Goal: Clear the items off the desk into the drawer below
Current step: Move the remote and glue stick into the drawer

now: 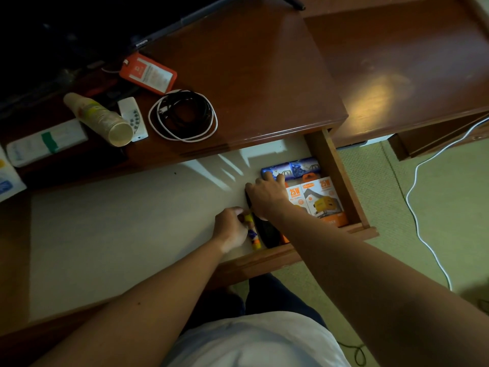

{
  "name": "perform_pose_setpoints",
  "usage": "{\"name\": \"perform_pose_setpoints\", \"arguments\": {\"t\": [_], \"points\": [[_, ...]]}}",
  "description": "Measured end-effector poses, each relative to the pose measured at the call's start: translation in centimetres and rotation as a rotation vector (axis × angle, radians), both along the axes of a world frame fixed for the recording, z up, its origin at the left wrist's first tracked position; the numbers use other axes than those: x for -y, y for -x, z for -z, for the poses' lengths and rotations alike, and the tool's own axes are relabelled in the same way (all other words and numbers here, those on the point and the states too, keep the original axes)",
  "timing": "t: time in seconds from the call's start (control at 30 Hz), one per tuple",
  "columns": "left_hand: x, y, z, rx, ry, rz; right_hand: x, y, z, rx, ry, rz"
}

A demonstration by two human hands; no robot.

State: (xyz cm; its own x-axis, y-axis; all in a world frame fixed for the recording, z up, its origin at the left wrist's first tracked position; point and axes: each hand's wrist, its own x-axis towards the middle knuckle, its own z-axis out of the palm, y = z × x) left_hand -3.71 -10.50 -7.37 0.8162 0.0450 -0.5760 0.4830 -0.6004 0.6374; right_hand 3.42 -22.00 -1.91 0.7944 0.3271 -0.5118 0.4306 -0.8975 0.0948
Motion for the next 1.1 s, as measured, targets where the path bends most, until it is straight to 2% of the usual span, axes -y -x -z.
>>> {"name": "perform_pose_setpoints", "arguments": {"t": [0.53, 0.8, 1.1], "points": [[0.6, 0.3, 0.0, 0.116, -0.076, 0.153, 1.0, 1.7, 1.0, 0.022, -0.164, 0.143], [0.3, 0.0, -0.6, 0.053, -0.047, 0.194, 1.1, 2.5, 1.2, 0.054, -0.185, 0.153], [-0.8, 0.1, -1.1, 0.081, -0.086, 0.195, 0.4, 3.8, 0.7, 0.078, -0.195, 0.207]]}}
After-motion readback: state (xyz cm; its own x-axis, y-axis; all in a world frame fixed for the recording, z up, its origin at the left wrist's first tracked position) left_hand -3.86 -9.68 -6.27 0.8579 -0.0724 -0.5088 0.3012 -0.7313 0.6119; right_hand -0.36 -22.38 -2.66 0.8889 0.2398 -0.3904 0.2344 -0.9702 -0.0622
